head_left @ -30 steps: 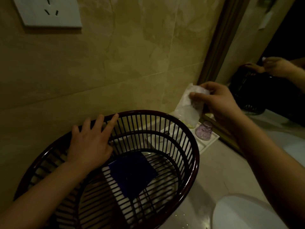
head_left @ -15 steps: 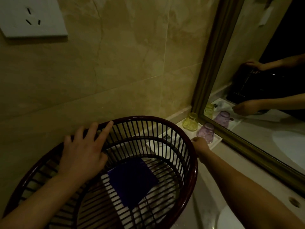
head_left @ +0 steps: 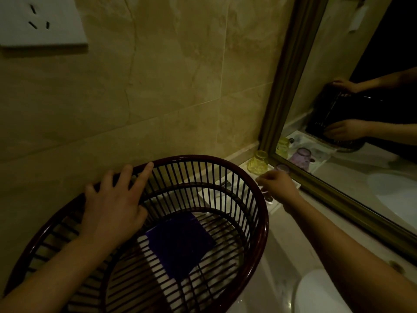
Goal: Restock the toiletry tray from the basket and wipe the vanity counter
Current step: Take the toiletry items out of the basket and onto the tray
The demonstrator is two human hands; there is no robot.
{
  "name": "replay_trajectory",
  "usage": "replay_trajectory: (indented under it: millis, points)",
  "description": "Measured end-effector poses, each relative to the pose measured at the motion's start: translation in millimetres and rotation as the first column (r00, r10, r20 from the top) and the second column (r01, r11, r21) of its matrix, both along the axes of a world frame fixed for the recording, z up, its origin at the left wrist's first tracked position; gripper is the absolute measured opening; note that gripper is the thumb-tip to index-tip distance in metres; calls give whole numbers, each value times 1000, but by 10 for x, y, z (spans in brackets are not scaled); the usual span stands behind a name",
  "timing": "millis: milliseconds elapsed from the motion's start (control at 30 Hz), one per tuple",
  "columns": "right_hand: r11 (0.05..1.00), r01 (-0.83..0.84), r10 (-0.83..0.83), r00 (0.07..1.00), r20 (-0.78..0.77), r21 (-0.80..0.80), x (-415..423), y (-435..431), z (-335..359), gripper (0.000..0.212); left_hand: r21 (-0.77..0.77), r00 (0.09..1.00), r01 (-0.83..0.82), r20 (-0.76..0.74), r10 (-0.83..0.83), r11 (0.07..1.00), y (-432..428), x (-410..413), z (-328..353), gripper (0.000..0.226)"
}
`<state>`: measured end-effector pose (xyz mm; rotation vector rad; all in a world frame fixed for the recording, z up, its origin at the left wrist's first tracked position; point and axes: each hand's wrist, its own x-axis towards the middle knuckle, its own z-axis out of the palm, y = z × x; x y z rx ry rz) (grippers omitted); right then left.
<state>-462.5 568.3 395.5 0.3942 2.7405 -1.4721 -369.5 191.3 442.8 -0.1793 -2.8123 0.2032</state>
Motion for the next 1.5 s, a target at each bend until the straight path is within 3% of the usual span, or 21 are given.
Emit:
replay_trajectory:
  millis: [100,200,267,333,367,433,533,667,767,933,1133,1500]
  points:
    - [986,-105,91,990,-110,-129,169,-159,471,33,-4,1000,2,6,-2,1000,-19,-13,4,100]
    - [901,-340,338,940,-57,-267,352,-303,983,71,13,1000,-5,30,5,1000,-53,-31,13,100]
    - [845,-507,522,851,57,-169,448,-421,1230,81,47,999,-16,46,13,999,-73,-48,22,98]
    - [804,-595,586,794,164,11,486,-570,1334,90,118,998,-21,53,15,993,-83,-58,29,94]
    - [802,-591,569,801,187,91,498,-654,1346,89,151,998,-26,58,17,988,-85,-61,34,93]
    - [836,-521,498,852,158,175,494,-794,1303,68,213,997,-36,73,21,976,-95,-56,36,90]
    - [885,-433,419,901,113,173,476,-884,1187,35,273,996,-40,91,15,961,-136,-30,35,88]
    - [914,-364,364,931,38,181,482,-887,1109,12,272,993,-17,118,-16,962,-206,83,49,85]
    - [934,-337,340,940,-7,118,544,-887,1101,11,277,991,-38,137,0,960,-327,287,50,87]
    - [930,-338,351,933,-77,143,638,-907,1124,13,383,963,-253,187,193,889,-715,917,-17,90]
    - [889,-449,457,880,-128,91,673,-1123,1249,10,502,940,-323,71,334,802,-1084,1667,-38,90]
    - [850,-513,526,842,-123,122,1327,-1868,1162,4,506,874,-472,159,459,722,-1360,2489,28,86]
